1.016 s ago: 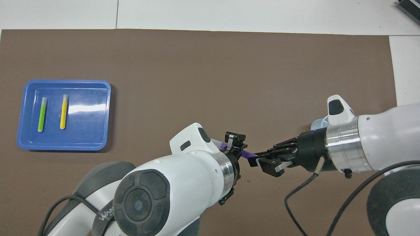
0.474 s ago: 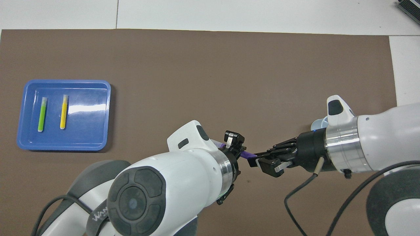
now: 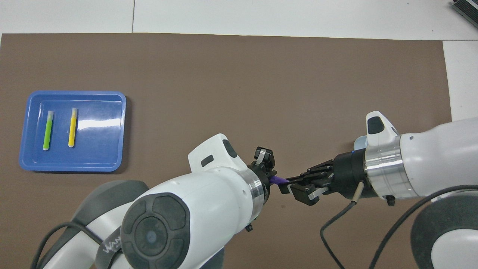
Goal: Right arm passes pens to left for tray arrangement
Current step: 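Close the left gripper on the purple pen and open the right gripper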
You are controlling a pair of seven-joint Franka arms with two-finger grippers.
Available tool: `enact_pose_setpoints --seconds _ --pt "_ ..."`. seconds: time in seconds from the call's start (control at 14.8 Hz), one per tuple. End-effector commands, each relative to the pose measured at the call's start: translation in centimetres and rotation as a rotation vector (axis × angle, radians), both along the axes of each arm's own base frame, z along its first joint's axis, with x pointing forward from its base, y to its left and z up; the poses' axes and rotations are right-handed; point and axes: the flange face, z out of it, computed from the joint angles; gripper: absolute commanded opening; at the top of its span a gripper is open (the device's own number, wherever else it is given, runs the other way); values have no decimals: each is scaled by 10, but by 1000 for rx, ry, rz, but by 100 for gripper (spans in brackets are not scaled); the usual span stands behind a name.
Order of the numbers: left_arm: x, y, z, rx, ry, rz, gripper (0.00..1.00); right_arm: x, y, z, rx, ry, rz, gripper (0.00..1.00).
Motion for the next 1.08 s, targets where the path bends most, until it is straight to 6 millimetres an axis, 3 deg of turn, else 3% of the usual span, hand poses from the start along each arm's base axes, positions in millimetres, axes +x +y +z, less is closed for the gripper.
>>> enact_pose_setpoints --seconds 0.0,0.34,0.41,0.47,0.54,0.75,0.95,1.02 --pt "0 1 -4 40 -10 -17 0 3 -8 5 29 -35 -16 0" --pt "0 0 -3 46 -20 -21 0 3 -8 6 24 -17 -37 0" --pt "0 0 -3 46 -20 -21 0 3 -8 6 20 -3 -51 19" --pt "0 0 -3 47 -20 -23 0 3 -8 6 16 -4 -50 73" --pt "-1 1 -4 50 -19 -24 0 3 -9 6 11 -5 -50 100" --pt "4 9 -8 75 -34 -84 0 3 -9 6 11 -2 -54 100" --pt "40 62 -27 147 -38 -158 0 4 -9 6 10 -3 -55 100" --pt "55 92 -32 173 -49 -194 0 4 -10 6 9 -3 -55 100"
